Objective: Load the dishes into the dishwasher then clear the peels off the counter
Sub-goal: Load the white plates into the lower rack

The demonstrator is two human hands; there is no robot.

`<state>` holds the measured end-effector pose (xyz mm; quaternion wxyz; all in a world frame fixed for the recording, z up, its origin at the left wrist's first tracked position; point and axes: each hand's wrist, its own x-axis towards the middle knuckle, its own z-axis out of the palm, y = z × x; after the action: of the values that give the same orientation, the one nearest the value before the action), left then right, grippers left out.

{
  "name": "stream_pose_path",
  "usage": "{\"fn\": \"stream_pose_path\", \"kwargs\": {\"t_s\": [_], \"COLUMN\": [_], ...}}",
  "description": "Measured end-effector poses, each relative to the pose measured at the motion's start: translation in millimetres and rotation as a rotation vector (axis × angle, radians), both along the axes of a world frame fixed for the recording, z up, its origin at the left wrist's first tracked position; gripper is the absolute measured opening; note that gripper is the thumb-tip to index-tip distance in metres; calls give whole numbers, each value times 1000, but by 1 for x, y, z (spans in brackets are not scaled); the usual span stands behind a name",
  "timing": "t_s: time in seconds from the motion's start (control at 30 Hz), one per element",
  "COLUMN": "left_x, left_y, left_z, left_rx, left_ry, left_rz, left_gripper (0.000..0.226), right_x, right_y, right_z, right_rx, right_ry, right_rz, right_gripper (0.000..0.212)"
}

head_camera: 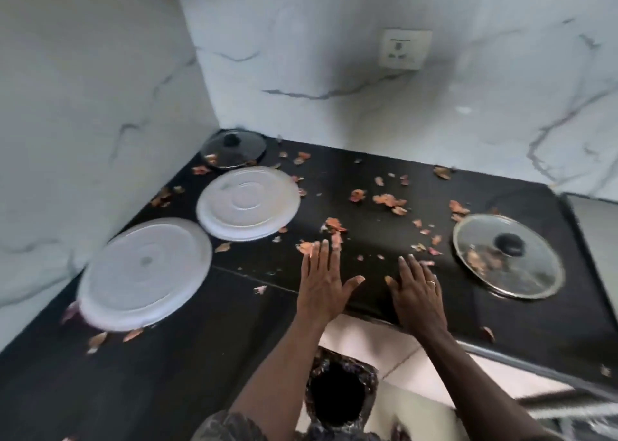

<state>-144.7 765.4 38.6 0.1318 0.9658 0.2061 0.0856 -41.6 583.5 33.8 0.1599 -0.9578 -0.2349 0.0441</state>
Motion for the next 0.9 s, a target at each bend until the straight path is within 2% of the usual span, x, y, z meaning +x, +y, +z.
{"fn": "stream_pose_path", "kwargs": {"t_s": [0.43,0.57,0.67,0.77,0.9], "left_x": [-165,-214,-249,-277,-295], "left_y": [161,205,242,276,314], "left_z": [-8,-2,2,-1,-7], "left_rx": [-185,-212,-259,-334,-402], "left_ry": [9,-7,-16,-45,-31], "left_rz": [625,791,951,1072,1117], "left_gripper": [86,82,85,80,77], "right_x": [-66,-95,-115,-129,-133], "right_y": [239,296,339,377,419], "right_z": [24,34,44,53,50], "right_rx": [-139,-148,-108,-92,-159], "right_ry": [4,98,291,324,390], "right_rz": [579,710,748,762,655], "right_gripper": [60,57,53,54,59]}}
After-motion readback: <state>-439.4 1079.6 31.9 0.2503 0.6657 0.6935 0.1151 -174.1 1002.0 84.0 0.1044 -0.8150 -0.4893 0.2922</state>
